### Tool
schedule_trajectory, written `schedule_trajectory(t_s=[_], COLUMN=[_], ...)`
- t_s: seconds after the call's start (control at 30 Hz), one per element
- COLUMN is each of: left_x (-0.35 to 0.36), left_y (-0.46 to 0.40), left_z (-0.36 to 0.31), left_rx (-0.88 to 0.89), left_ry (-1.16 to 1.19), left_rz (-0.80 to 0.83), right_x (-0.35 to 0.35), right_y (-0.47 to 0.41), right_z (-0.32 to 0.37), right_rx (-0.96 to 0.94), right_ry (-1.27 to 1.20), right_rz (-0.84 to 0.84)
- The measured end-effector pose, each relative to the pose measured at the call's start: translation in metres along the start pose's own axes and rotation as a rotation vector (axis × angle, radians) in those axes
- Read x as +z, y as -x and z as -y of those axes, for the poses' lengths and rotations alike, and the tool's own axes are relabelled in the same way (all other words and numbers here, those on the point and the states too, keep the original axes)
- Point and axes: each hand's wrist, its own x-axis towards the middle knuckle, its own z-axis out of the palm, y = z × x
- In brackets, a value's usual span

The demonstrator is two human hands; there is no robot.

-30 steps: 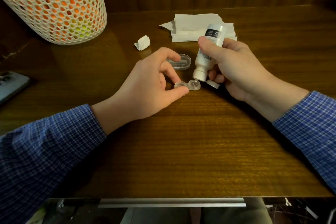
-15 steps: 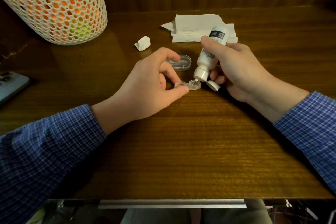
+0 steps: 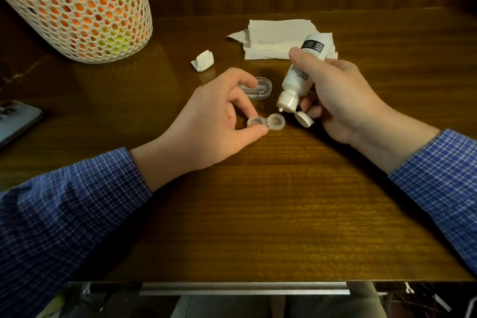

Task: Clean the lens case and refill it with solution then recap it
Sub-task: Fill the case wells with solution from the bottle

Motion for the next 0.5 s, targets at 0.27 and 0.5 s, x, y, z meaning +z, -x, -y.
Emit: schedule_trajectory(t_s=[0.27,0.5], left_x=[-0.0002,0.0], left_y=[-0.0006,-0.0004], left_z=[0.0009,0.0007], left_rx=[-0.004,0.001], left_ry=[0.003,0.007], left_rz=[0.001,0.0], right_x=[0.0002,0.0005], right_y=[-0.0011,-0.0004], right_z=[-0.0041,-0.0029], right_rx=[-0.043,-0.045], right_ry=[0.07,0.092], right_rz=[0.023,0.031])
